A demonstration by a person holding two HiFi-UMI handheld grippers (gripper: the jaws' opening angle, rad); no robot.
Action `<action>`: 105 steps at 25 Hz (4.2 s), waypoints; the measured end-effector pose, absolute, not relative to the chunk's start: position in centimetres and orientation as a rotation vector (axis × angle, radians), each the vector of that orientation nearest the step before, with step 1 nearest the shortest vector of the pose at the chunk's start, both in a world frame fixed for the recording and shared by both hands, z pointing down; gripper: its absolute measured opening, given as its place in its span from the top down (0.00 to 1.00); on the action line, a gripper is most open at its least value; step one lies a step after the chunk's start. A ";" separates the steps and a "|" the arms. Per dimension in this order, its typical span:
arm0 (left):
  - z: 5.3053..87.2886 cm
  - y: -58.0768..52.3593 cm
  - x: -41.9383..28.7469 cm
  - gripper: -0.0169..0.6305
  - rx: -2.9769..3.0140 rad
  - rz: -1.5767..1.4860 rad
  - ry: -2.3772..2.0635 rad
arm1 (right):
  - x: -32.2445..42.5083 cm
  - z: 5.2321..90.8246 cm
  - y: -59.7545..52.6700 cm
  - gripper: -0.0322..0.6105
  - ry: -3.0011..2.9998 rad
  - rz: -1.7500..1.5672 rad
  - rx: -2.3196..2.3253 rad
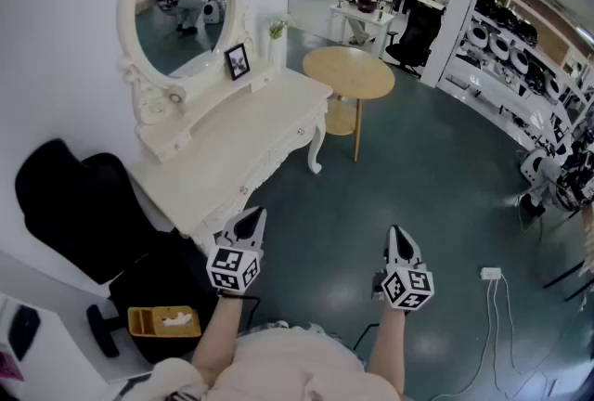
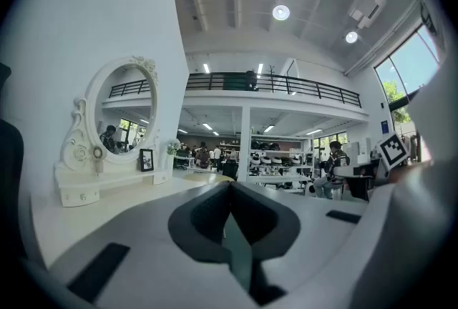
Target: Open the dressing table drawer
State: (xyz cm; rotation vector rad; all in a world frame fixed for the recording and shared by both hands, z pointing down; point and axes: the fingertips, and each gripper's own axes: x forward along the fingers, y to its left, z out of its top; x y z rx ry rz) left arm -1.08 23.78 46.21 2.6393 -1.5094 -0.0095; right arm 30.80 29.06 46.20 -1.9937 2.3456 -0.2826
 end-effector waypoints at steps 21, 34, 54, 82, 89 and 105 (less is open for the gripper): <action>47.0 24.6 -1.4 0.93 2.619 0.019 -1.507 | 29.7 46.3 29.8 0.93 2.344 -0.311 -1.941; 47.7 25.0 -1.7 0.93 2.609 0.025 -1.495 | 28.1 46.8 30.1 0.88 2.404 -0.287 -1.892; 48.2 23.4 -3.4 0.93 2.595 0.032 -1.448 | 24.8 46.2 28.9 0.30 2.390 -0.288 -1.834; 50.0 16.1 -3.2 0.93 2.600 0.074 -1.429 | 24.3 48.1 21.5 0.30 2.407 -0.333 -1.817; 50.8 11.9 -4.8 0.93 2.535 0.095 -1.524 | 23.8 48.4 15.1 0.30 2.457 -0.346 -1.743; 49.3 -10.4 -8.2 0.93 2.238 0.004 -1.936 | 20.6 46.5 -17.4 0.30 2.744 -0.326 -1.339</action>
